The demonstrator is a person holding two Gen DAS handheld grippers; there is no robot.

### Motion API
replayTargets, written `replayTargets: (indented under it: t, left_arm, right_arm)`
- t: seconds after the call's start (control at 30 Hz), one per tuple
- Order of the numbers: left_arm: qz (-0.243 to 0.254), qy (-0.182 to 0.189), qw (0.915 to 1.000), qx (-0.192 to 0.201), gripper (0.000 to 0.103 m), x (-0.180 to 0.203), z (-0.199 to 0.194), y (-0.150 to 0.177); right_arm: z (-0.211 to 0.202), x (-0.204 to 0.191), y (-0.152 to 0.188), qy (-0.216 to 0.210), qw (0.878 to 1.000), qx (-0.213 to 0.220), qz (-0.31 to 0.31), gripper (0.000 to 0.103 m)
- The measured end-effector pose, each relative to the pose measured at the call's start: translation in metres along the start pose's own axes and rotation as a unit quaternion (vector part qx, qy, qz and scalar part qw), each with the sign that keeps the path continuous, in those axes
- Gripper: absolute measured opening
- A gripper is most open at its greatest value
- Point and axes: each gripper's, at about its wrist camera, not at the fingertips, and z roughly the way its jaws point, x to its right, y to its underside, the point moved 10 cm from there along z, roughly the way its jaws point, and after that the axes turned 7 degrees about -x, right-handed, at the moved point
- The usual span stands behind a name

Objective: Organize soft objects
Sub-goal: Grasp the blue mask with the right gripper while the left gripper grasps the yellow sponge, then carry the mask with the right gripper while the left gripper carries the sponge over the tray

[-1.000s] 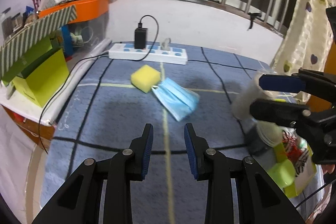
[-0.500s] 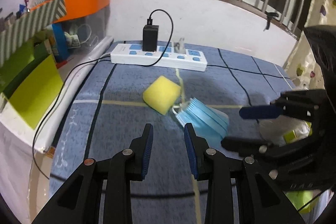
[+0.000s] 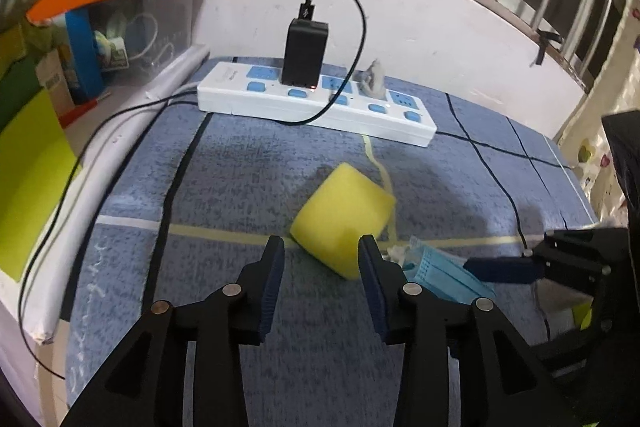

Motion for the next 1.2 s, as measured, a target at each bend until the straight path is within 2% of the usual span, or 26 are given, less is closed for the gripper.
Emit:
replayTargets:
  t: [0.03, 0.1, 0.17, 0.27, 0.43, 0.7, 0.77, 1.2]
  left_arm:
    - [-0.002, 0.002, 1.0, 0.0, 0.037, 0.0, 0.002, -0.001]
    - [-0.004, 0.006, 1.0, -0.003, 0.037, 0.001, 0.007, -0.004]
    - [0.0, 0.007, 1.0, -0.003, 0.038, 0.004, 0.01, -0.007]
    - [-0.004, 0.01, 0.9999, -0.004, 0.038, 0.008, 0.017, -0.01]
    - [-0.021, 0.016, 0.9996, -0.002, 0.038, 0.008, 0.023, -0.014]
    - [-0.02, 0.004, 0.9998, 0.006, 0.022, 0.012, 0.015, -0.011]
    - [-0.021, 0.009, 0.9997, 0.009, 0.019, 0.014, 0.007, -0.008]
    - [-0.036, -0.002, 0.9983, 0.045, 0.017, 0.02, -0.071, 0.016]
  right_arm:
    - [0.001, 0.001, -0.001, -0.003, 1.0, -0.001, 0.006, 0.051]
    - [0.002, 0.005, -0.002, -0.001, 1.0, 0.001, 0.013, 0.036]
    - [0.003, 0.009, -0.003, 0.004, 1.0, 0.002, 0.019, 0.028]
    - [0.002, 0.012, 0.0, 0.004, 1.0, 0.003, 0.024, 0.021]
    - [-0.001, 0.017, 0.004, 0.011, 0.999, 0.006, 0.029, 0.018]
    - [-0.009, 0.021, 0.007, 0.018, 0.999, 0.013, 0.036, 0.016]
    - [-0.013, 0.022, 0.009, 0.016, 0.999, 0.017, 0.039, 0.016]
    - [-0.066, 0.002, 0.032, -0.012, 0.996, 0.071, 0.044, 0.016]
